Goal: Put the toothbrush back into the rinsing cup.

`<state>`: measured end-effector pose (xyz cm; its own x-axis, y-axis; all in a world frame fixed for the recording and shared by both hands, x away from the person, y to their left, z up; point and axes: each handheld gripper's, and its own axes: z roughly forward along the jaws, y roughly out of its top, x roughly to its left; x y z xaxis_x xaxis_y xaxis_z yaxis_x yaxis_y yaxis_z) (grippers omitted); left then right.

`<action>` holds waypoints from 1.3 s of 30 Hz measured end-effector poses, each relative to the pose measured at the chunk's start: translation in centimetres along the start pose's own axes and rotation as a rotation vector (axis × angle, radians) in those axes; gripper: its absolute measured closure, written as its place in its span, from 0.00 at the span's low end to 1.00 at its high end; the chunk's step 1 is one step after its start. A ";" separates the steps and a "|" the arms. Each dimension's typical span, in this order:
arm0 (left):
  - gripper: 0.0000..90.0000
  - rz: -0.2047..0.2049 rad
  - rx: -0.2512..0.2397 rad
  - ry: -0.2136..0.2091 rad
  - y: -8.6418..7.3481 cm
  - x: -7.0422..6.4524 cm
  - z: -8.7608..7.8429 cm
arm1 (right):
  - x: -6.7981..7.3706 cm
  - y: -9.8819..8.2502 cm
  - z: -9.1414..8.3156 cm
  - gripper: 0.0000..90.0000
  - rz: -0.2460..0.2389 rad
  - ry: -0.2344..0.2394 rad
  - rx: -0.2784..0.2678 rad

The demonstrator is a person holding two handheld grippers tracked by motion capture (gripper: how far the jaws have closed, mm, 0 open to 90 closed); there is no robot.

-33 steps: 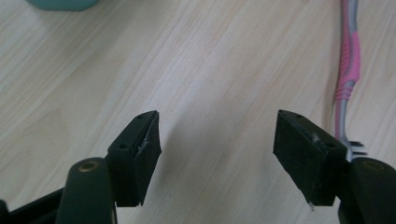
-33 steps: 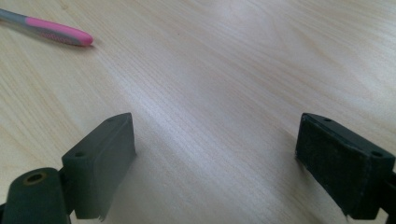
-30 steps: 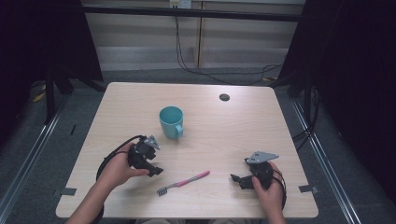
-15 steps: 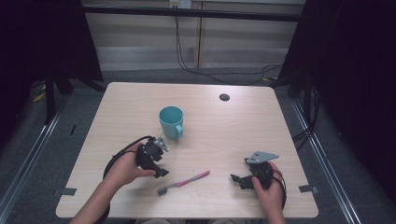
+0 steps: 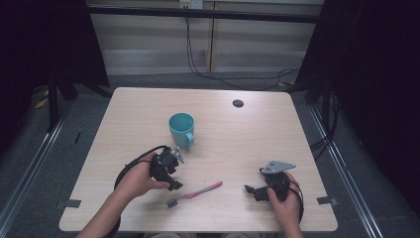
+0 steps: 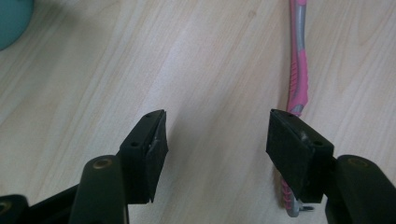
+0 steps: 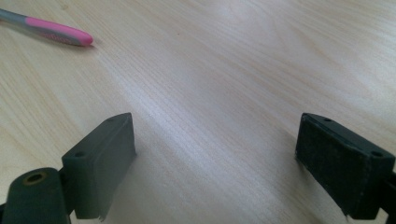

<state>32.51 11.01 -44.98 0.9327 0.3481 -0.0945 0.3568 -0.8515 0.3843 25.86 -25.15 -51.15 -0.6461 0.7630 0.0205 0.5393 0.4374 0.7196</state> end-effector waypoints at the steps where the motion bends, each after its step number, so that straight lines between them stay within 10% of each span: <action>1: 0.43 0.000 0.001 -0.004 0.2 -0.2 0.1 | 0.0 0.0 0.0 0.13 0.000 0.000 0.000; 39: 0.56 -0.013 0.113 -0.069 2.7 -2.1 1.3 | 0.0 0.0 0.0 0.13 0.000 0.000 0.000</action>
<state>31.62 7.52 -44.94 0.9281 0.3347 -0.1630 0.3686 -0.8874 0.2768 25.86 -25.14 -51.15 -0.6460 0.7631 0.0204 0.5394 0.4374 0.7195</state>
